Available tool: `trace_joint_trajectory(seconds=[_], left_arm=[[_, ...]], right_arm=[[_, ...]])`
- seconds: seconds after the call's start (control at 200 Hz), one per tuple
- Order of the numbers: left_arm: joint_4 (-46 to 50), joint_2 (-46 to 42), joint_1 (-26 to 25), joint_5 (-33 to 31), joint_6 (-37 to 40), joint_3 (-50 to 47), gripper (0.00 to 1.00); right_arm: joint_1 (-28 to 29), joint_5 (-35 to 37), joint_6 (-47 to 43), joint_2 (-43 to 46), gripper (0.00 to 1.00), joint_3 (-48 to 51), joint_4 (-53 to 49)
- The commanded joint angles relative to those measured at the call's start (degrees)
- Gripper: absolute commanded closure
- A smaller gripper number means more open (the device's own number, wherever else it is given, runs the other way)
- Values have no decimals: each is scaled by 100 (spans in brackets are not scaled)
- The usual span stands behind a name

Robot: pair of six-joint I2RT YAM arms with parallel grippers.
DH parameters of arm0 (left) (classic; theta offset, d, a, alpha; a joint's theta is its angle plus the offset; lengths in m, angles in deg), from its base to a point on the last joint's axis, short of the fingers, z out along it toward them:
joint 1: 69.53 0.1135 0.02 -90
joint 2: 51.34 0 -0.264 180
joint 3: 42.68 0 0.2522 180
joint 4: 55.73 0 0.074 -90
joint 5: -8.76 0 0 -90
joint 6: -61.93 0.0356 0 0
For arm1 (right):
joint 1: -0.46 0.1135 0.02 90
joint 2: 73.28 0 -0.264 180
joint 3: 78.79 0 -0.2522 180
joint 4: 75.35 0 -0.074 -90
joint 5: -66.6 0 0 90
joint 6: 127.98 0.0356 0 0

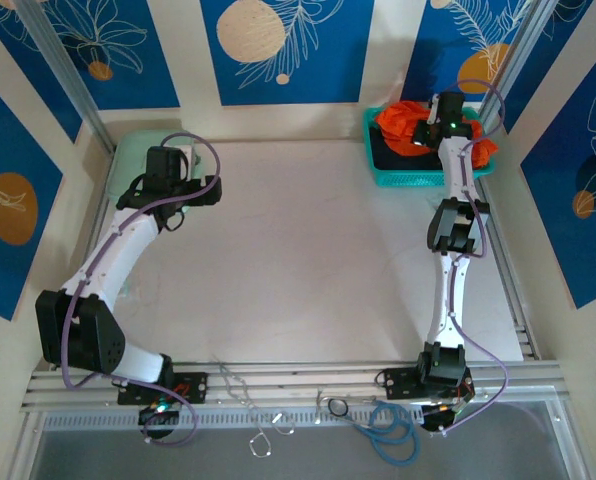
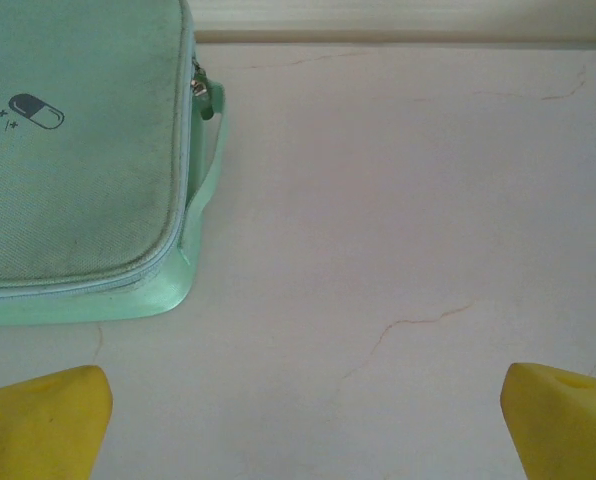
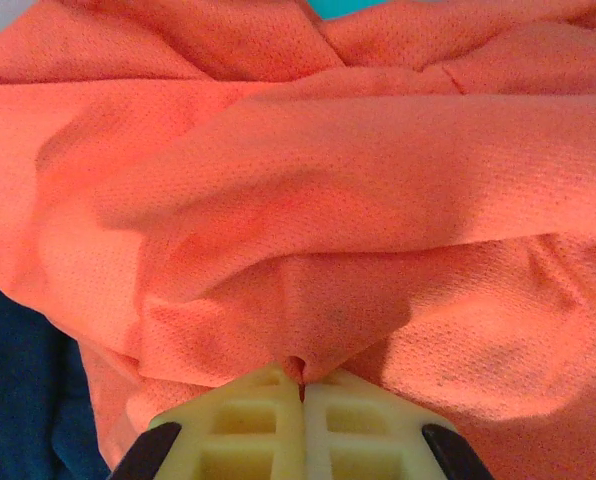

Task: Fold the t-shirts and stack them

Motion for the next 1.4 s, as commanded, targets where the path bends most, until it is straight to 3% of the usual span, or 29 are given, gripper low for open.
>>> trace_joint_trajectory(seconds=[0.0, 0.17, 0.51, 0.635, 0.841, 1.016, 1.201, 1.391], left_arm=[[1, -191, -69, -72, 51, -67, 0], [-10, -286, -97, 7, 12, -120, 0], [55, -634, -148, 125, -54, -251, 0], [189, -760, -156, 132, -74, -239, 0], [406, -1005, -158, 91, -57, -235, 0], [650, -1203, -157, -57, -33, -230, 1], [920, -1359, -152, -145, -82, -264, 1], [1407, -1444, -155, -207, -403, -188, 0]], right_arm=[[89, -27, -106, 608, 100, 132, 185], [198, 24, -170, 1674, 100, 1017, 486], [878, 12, -432, 4495, 100, 3905, 1377], [1561, 116, -624, 5639, 100, 4844, 1372], [3280, 506, -789, 7246, 100, 6127, 1228], [4485, 502, -86, 7672, 100, 7017, 910], [5316, 200, 1145, 7320, 100, 8168, 978], [5486, 491, 1861, 6854, 49, 8513, 582]])
